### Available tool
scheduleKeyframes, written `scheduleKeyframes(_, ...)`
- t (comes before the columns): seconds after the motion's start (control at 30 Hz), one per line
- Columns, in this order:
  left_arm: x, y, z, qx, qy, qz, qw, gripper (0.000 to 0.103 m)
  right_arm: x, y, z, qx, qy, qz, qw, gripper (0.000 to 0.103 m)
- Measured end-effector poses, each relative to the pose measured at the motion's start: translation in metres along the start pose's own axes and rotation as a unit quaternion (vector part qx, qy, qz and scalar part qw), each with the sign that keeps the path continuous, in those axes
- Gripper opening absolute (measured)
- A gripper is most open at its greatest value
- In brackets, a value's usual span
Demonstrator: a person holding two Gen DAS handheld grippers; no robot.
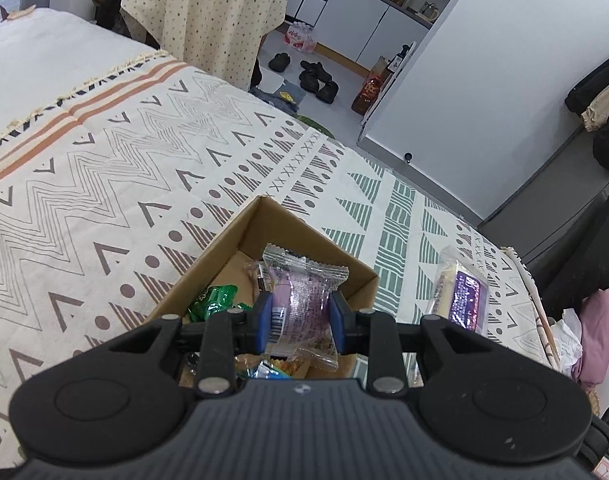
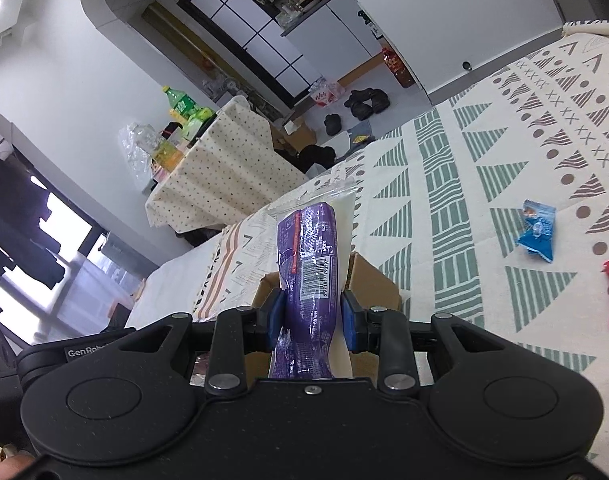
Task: Organize snacks
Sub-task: 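Carry both held snacks over the cardboard box, then open both tools to drop the snacks into the box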
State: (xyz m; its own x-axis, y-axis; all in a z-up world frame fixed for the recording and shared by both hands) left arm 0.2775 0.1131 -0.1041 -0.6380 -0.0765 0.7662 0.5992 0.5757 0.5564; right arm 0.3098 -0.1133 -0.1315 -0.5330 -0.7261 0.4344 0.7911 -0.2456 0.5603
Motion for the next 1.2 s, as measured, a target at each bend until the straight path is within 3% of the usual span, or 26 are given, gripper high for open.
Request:
scheduleKeyframes(0.53, -0.056, 0.017, 0.011, 0.001, -0.009, 0.025, 0.9997, 0.030, -0.056, -0.005, 0.005, 0.001, -0.015, 0.033, 0.999, 0.030)
scheduleKeyframes(0.67, -0.051, 0.020, 0.014, -0.004, 0.001, 0.013, 0.9999, 0.036, -0.067, -0.007, 0.011, 0.006, -0.010, 0.039, 0.999, 0.030)
scheduleKeyframes(0.83, -0.041, 0.020, 0.024, 0.002, 0.005, 0.009, 0.9999, 0.054, -0.070, -0.005, 0.019, 0.015, 0.007, 0.029, 0.999, 0.035)
scheduleKeyframes(0.97, -0.033, 0.015, 0.028, 0.001, 0.014, 0.003, 0.9999, 0.065, -0.059, 0.000, 0.021, 0.016, 0.020, 0.015, 1.000, 0.056)
scheduleKeyframes(1.2, -0.018, 0.003, 0.023, -0.005, 0.015, -0.003, 0.9999, 0.081, -0.026, 0.001, 0.021, 0.034, -0.001, 0.014, 0.999, 0.062)
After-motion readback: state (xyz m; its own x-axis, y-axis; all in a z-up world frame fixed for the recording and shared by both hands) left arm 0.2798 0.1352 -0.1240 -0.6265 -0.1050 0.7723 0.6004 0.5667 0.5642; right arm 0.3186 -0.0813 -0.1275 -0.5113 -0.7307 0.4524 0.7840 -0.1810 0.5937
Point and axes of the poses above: each gripper's, at about its wrist camera, not at the fingertips, and x roughly against the way its jaws point, z to its left, y to its top, the point moved 2 cm from there along -x, roughly the way its jaws point, and after that the axes turned 5 degrees about y, right-handed, at the moved point
